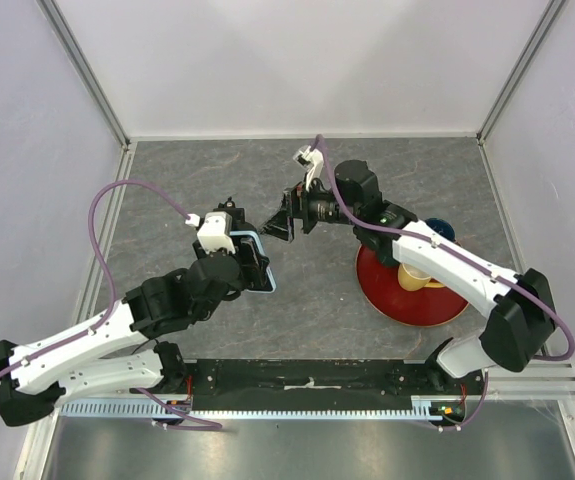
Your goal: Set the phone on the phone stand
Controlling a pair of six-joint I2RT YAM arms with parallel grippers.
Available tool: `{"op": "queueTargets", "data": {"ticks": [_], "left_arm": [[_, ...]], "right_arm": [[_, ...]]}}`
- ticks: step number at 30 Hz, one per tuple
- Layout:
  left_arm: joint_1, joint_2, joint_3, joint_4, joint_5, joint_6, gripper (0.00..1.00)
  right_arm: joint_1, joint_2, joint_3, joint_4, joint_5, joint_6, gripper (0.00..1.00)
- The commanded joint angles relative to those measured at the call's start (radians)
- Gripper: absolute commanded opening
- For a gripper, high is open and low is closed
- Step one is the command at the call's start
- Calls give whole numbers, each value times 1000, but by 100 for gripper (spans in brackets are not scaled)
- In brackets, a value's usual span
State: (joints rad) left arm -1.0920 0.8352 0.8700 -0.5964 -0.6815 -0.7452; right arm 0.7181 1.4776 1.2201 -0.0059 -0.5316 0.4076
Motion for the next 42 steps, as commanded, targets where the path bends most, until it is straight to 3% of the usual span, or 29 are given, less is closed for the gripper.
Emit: {"op": "queueTargets", "data": {"ticks": [1, 10, 22, 25, 30, 33, 36, 37, 38, 39, 41, 42], "left_arm": [[4, -30, 27, 56, -66, 12, 2], [6, -4, 60, 43, -66, 55, 2], [6, 28, 116, 35, -52, 76, 2], [6, 28, 133, 35, -43, 90, 2], [6, 30, 147, 24, -33, 98, 2], [6, 36, 159, 17, -21, 99, 2], [6, 41, 181, -2, -9, 98, 2], [6, 39, 184, -3, 2, 95, 2], [6, 33, 185, -2, 8, 90, 3], [6, 27, 182, -2, 16, 67, 17], [6, 1, 169, 29, 43, 47, 33], [6, -11, 147, 43, 57, 37, 51]], "right_arm": [[6, -68, 13, 69, 27, 17, 96], [46, -17, 67, 20, -50, -18, 86], [103, 56, 136, -84, -8, -105, 81], [104, 90, 159, -98, -21, -105, 67], [112, 112, 170, -88, -56, -101, 59], [112, 101, 156, -60, -56, -96, 47], [112, 78, 134, -16, -68, -82, 16], [112, 70, 128, -6, -47, -73, 0], [112, 50, 121, 0, -30, -67, 0], [110, 40, 95, 47, -15, -44, 0], [101, -3, 67, 90, 7, -18, 0], [96, -19, 33, 142, 18, 20, 0]]}}
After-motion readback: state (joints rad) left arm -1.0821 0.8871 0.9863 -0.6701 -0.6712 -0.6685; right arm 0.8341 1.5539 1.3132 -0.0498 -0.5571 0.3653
